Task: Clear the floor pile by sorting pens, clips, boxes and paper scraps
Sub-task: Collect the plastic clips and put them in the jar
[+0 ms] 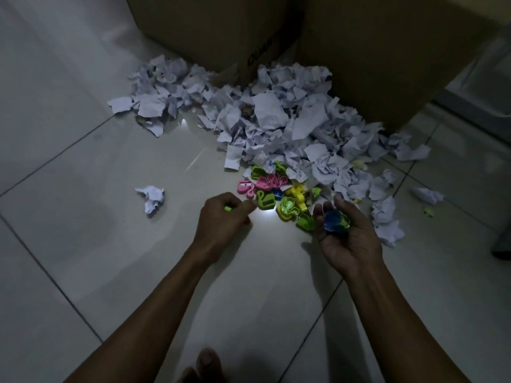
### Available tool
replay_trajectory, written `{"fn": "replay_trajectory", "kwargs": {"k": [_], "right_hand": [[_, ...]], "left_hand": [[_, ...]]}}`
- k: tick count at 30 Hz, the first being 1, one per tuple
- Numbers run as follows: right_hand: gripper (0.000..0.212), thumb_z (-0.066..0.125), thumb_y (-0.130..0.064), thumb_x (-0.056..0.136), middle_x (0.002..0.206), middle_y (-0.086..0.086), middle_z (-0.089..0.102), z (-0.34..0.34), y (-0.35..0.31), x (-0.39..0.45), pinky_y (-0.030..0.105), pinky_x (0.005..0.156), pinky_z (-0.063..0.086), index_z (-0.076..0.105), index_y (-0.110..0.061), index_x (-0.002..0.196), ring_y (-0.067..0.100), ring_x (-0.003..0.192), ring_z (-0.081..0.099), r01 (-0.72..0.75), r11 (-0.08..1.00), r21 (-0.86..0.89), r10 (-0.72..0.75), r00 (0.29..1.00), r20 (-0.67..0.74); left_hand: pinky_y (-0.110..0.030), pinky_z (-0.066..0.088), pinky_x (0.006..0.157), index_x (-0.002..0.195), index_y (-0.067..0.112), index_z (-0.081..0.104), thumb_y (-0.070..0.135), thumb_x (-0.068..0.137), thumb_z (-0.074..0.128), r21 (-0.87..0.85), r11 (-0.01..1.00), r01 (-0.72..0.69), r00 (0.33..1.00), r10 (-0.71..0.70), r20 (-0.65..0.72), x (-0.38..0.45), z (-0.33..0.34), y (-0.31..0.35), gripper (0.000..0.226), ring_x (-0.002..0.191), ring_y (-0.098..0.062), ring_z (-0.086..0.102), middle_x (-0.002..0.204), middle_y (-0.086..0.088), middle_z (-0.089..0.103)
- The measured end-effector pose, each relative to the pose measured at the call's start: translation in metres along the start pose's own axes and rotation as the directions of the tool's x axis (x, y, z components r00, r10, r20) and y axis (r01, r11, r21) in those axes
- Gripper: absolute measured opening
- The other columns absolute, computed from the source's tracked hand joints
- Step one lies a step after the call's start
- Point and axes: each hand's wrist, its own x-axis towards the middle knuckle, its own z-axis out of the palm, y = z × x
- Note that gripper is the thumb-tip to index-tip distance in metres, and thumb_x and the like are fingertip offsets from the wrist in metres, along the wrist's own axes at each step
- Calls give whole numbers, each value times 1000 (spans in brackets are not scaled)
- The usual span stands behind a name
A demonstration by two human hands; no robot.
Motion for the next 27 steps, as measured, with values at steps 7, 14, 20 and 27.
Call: {"fn": "replay_trajectory", "kwargs": {"k": [7,14,20,27], "right_hand": [[14,71,-27,85,68,0,58,8,2,9,18,36,30,69,-15,78,13,52,51,137,759,-637,-215,976,-45],[25,75,-34,77,95,-6,73,39,28,20,31,77,53,74,-27,101,16,88,66,393,-286,-874,-401,779,482],[41,68,-58,70,100,5,59,60,46,48,35,75,44,61,-25,92,27,93,60,302,-528,-794,-363,764,533],[48,71,-69,62,100,5,61,66,46,55,35,76,48,62,-26,82,25,88,60,289,-524,-801,-358,779,515]], "left_hand": [[-14,13,39,74,9,58,20,68,47,-602,673,428,903,-294,313,6,-15,15,17,39,-15,30,59,-7,50],[-14,18,34,62,20,45,39,82,64,-559,628,541,840,-429,332,21,-15,10,34,37,-14,31,54,1,46],[-15,30,37,73,15,56,32,87,60,-696,434,572,816,-385,431,19,-13,7,22,51,-14,46,66,-2,52],[-15,36,38,65,16,52,24,77,67,-754,337,563,809,-412,420,15,-19,6,21,57,-16,53,72,-4,60]]}}
